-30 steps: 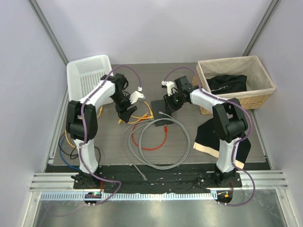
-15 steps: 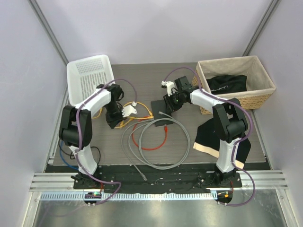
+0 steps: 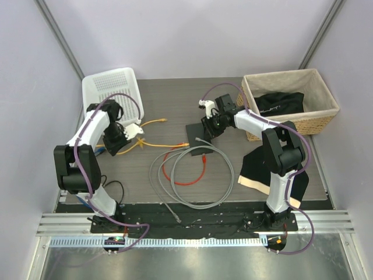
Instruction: Pull the plug from the switch port
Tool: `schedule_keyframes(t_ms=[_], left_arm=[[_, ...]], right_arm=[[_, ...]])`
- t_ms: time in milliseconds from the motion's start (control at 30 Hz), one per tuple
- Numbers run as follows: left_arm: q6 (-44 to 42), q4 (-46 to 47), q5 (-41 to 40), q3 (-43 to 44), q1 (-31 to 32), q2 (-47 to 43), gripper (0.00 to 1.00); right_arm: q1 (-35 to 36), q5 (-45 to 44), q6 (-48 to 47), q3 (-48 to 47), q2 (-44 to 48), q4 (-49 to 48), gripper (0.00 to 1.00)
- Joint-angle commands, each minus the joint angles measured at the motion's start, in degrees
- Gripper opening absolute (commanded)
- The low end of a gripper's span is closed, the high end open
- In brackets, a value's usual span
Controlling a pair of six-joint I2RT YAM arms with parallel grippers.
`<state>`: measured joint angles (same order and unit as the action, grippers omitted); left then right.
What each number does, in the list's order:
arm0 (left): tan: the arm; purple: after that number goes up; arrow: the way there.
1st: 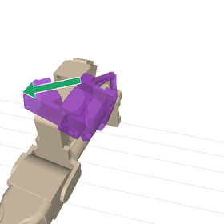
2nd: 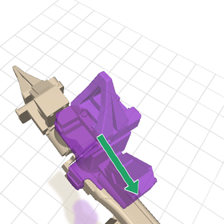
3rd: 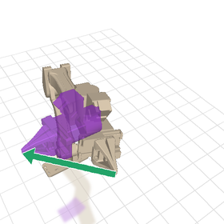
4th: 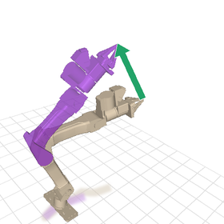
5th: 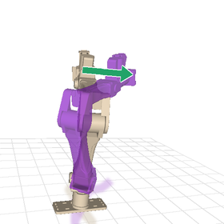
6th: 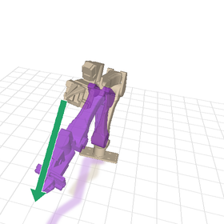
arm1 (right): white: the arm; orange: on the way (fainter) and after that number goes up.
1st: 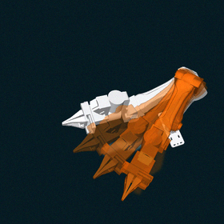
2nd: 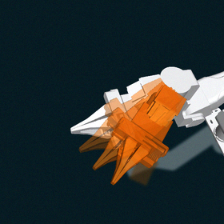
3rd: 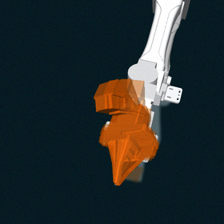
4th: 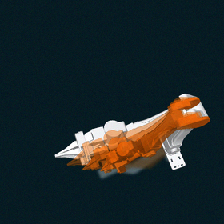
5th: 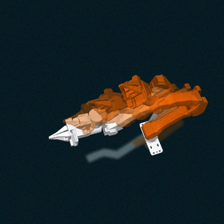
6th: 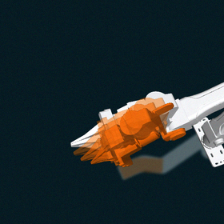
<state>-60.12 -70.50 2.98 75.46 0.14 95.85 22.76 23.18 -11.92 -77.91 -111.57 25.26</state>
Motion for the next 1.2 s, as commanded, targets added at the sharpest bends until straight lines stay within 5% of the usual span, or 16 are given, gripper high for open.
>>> schedule_keyframes(t_ms=[0,67,367,567,667,867,1000,1167], left_arm=[[4.7,2.1,-0.6,2.7,0.2,-0.1,0.23],[5.3,3.0,-4.7,1.7,0.2,0.8,0.34],[5.4,11.7,-18.9,-9.3,-8.6,-2.9,0.34],[10.6,13.9,-19.2,-12.9,-10.7,-4.2,0.34],[15.9,7.7,-11.5,-6.5,-9.0,-3.5,0.44],[18.4,-2.3,20.7,6.8,-0.2,-5.2,0.64],[25.8,2.8,26.4,8.9,13.5,-1.0,0.65],[35.8,7.4,28.8,14.2,19.4,10.7,0.59]], right_arm=[[-0.2,-5.3,-1.5,1.2,-3.0,5.6,0.35],[-0.2,-5.6,-1.7,1.3,-2.7,5.6,0.35],[-0.2,-5.9,-2.3,3.2,-1.5,5.3,0.36],[-0.2,-6.0,-2.1,2.7,-2.2,5.9,0.36],[-0.2,-6.0,-2.2,2.1,-2.3,6.2,0.36],[-0.2,-6.0,-2.4,2.8,-1.8,6.3,0.36],[-0.2,-6.4,-2.5,2.9,-1.2,6.5,0.36],[-0.2,-7.1,-2.8,3.1,0.1,7.2,0.36]])
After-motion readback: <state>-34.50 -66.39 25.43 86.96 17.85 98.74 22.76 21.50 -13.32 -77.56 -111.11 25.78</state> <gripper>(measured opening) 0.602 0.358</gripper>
